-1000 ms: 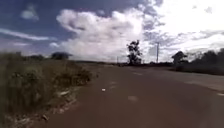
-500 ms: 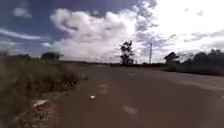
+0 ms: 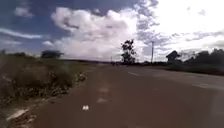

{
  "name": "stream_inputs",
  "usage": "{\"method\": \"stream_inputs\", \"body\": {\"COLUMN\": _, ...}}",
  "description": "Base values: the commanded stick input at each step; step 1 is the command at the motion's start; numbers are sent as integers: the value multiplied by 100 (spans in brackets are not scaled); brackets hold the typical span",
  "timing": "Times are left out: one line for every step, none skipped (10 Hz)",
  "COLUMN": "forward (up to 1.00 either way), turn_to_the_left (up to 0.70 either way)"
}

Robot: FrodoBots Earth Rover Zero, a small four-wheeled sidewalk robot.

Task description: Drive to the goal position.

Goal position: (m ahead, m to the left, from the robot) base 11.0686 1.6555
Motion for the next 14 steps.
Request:
{"method": "stream_inputs", "body": {"forward": 100, "turn_to_the_left": 0}}
{"method": "stream_inputs", "body": {"forward": 100, "turn_to_the_left": 0}}
{"method": "stream_inputs", "body": {"forward": 100, "turn_to_the_left": 0}}
{"method": "stream_inputs", "body": {"forward": 100, "turn_to_the_left": 0}}
{"method": "stream_inputs", "body": {"forward": 100, "turn_to_the_left": 0}}
{"method": "stream_inputs", "body": {"forward": 100, "turn_to_the_left": 0}}
{"method": "stream_inputs", "body": {"forward": 100, "turn_to_the_left": 0}}
{"method": "stream_inputs", "body": {"forward": 100, "turn_to_the_left": 0}}
{"method": "stream_inputs", "body": {"forward": 100, "turn_to_the_left": 0}}
{"method": "stream_inputs", "body": {"forward": 100, "turn_to_the_left": 0}}
{"method": "stream_inputs", "body": {"forward": 100, "turn_to_the_left": 0}}
{"method": "stream_inputs", "body": {"forward": 100, "turn_to_the_left": 0}}
{"method": "stream_inputs", "body": {"forward": 100, "turn_to_the_left": 0}}
{"method": "stream_inputs", "body": {"forward": 100, "turn_to_the_left": 0}}
